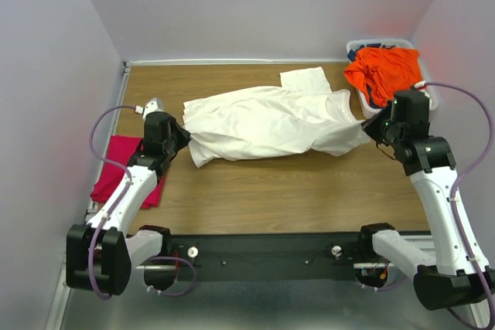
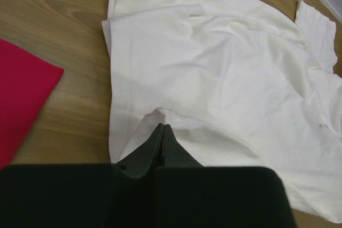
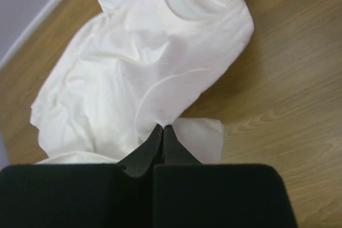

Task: Fold and stack the t-shirts
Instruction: Flatten the tshirt out

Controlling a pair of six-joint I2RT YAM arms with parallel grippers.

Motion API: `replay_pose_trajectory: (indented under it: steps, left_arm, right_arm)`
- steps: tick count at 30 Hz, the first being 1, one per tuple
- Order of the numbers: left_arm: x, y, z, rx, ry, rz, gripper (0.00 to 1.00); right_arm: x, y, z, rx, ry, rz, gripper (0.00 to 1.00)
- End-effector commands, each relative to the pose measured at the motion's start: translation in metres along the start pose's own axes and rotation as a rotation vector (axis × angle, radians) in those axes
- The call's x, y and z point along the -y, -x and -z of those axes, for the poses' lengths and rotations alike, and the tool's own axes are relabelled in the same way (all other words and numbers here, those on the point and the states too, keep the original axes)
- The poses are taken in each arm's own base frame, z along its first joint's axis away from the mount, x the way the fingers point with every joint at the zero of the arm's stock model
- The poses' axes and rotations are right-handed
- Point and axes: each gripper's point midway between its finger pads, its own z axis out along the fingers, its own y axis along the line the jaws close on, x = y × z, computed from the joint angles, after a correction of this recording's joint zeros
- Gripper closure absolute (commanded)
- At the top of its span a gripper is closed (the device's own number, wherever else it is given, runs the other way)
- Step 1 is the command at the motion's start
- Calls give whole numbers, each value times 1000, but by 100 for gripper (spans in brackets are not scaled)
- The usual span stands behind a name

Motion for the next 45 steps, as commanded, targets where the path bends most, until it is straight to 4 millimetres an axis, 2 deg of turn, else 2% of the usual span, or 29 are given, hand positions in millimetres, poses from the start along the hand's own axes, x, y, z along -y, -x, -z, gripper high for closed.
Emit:
replay_pose_trajectory:
  steps: [1, 5, 6, 9, 10, 11, 12, 13, 15, 16, 17, 18, 19, 23, 24, 25, 27, 28, 29, 30, 31, 32, 33, 34, 35, 37, 39, 41, 45]
  left_arm:
    - [7, 7, 19, 37, -69, -52, 100]
    - [21, 39, 40, 154, -99, -77, 100]
    - [29, 55, 44, 201, -114, -74, 100]
    - [44, 84, 39, 261, -130, -55, 100]
    - [65, 120, 38, 321, -155, -50, 100]
    - [57, 115, 24, 293, -128, -53, 100]
    - [66, 132, 20, 326, -149, -61, 100]
    - [86, 164, 25, 385, -189, -66, 100]
    - [100, 196, 5, 413, -247, -99, 100]
    - [127, 222, 1, 431, -329, -129, 100]
    - [143, 236, 3, 441, -367, -154, 100]
    - [140, 261, 7, 470, -372, -158, 100]
    - [170, 289, 32, 519, -466, -196, 100]
    - [209, 337, 118, 711, -579, -270, 100]
    - [212, 339, 130, 732, -592, -274, 100]
    - [212, 335, 135, 726, -614, -281, 100]
    - [212, 322, 135, 695, -644, -292, 100]
    - [209, 313, 128, 663, -649, -293, 100]
    - [205, 302, 123, 624, -657, -287, 100]
    - [199, 291, 115, 594, -652, -279, 100]
    - [179, 260, 86, 500, -630, -256, 100]
    - [173, 247, 88, 478, -639, -235, 100]
    - [166, 233, 83, 456, -643, -215, 100]
    - [139, 195, 56, 361, -603, -167, 100]
    - [136, 179, 59, 338, -621, -139, 100]
    - [104, 124, 34, 219, -557, -72, 100]
    - [102, 82, 24, 141, -531, -62, 100]
    - [87, 50, 7, 91, -424, -52, 97]
    - [107, 15, -17, 17, -362, -86, 85]
  right_arm:
    - [-7, 54, 27, 160, -41, -6, 100]
    - [-32, 97, 30, 242, -31, -3, 99]
    - [-39, 102, 16, 228, -44, 6, 100]
    - [-80, 136, 7, 268, 52, 12, 100]
    - [-104, 142, -27, 229, 95, 31, 99]
    - [-116, 158, -17, 281, 135, 29, 100]
    - [-130, 165, -23, 288, 180, 44, 99]
    - [-149, 169, -33, 281, 245, 61, 99]
    - [-186, 202, -44, 339, 335, 81, 100]
    - [-198, 212, -45, 355, 366, 89, 100]
    - [-207, 215, -67, 342, 372, 114, 100]
    - [-230, 246, -31, 431, 455, 114, 100]
    - [-241, 252, -20, 447, 502, 124, 100]
    - [-248, 298, 66, 659, 558, 134, 100]
    - [-245, 303, 104, 712, 584, 127, 100]
    - [-236, 295, 92, 684, 548, 127, 100]
    - [-225, 288, 115, 707, 556, 117, 100]
    - [-219, 280, 107, 684, 538, 112, 100]
    - [-204, 255, 68, 592, 478, 112, 99]
    - [-194, 240, 55, 550, 453, 105, 100]
    - [-184, 230, 65, 543, 451, 94, 100]
    - [-169, 210, 49, 493, 417, 86, 100]
    - [-143, 170, 9, 381, 342, 73, 100]
    - [-126, 145, 0, 331, 315, 60, 99]
    - [-98, 108, -14, 261, 272, 41, 100]
    - [-71, 70, -23, 193, 239, 41, 100]
    - [-33, 24, -25, 128, 183, 20, 100]
    - [-8, 1, -12, 114, 149, -22, 99]
    - [28, -32, -9, 101, 78, -99, 100]
